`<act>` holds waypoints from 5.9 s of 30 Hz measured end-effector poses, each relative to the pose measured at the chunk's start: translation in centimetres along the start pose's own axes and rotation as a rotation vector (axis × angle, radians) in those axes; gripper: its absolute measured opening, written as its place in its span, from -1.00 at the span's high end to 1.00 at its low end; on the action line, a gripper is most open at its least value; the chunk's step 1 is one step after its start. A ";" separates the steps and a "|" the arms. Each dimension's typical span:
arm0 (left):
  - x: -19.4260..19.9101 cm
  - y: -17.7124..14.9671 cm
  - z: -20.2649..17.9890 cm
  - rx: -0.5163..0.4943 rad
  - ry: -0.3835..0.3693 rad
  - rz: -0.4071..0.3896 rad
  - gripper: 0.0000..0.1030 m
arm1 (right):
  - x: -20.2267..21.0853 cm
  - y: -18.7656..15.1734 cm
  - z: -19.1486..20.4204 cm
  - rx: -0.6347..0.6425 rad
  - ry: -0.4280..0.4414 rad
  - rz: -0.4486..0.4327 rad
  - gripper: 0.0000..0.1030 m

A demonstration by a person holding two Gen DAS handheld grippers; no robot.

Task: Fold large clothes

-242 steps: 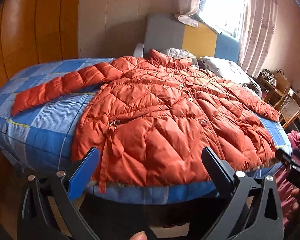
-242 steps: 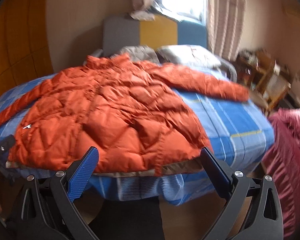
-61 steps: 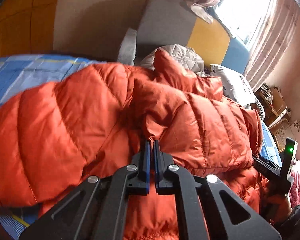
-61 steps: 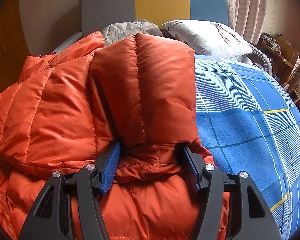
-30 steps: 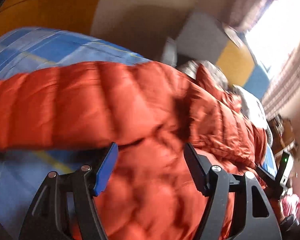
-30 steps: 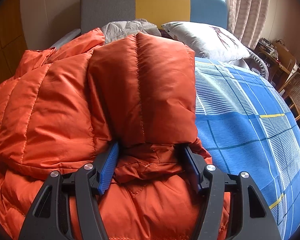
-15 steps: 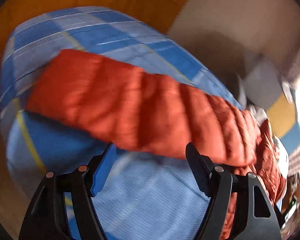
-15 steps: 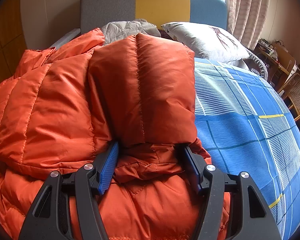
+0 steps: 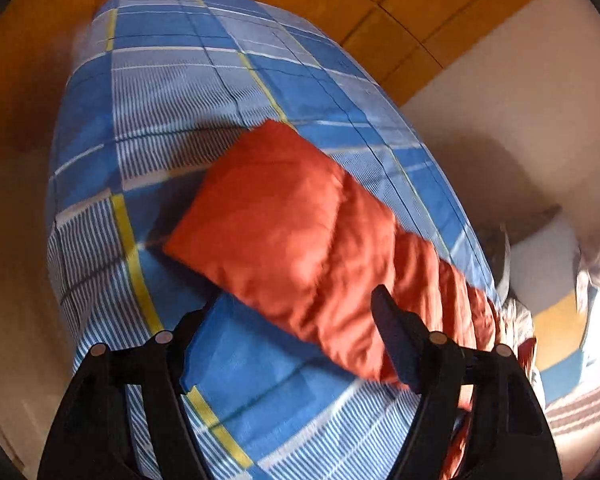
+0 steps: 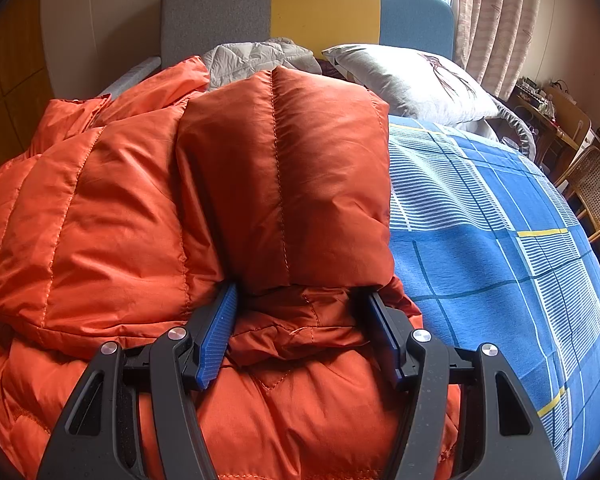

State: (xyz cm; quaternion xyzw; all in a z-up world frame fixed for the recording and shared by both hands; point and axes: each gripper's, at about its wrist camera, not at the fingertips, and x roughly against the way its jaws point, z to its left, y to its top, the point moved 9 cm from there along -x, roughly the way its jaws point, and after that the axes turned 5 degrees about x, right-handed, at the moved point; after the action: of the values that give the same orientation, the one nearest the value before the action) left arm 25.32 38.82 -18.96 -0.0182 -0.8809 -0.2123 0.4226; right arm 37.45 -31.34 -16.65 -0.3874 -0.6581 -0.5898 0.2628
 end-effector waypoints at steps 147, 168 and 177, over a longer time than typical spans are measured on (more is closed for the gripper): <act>-2.1 -23.8 -31.6 -0.872 -0.454 0.203 -0.03 | 9.0 4.5 3.1 0.061 0.154 -0.152 -0.19; -7.7 -26.6 -31.0 -0.923 -0.375 0.252 -0.02 | 0.1 1.9 2.9 0.058 0.146 -0.034 -0.23; -7.9 -26.5 -31.0 -0.921 -0.370 0.239 -0.02 | 0.0 1.8 3.1 0.063 0.136 -0.038 -0.23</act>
State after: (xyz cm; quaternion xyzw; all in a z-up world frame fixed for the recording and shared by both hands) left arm 47.62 3.83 -17.30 -0.3403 -0.7479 -0.5219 0.2290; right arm 39.22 -28.31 -16.14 -0.3255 -0.6642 -0.5984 0.3078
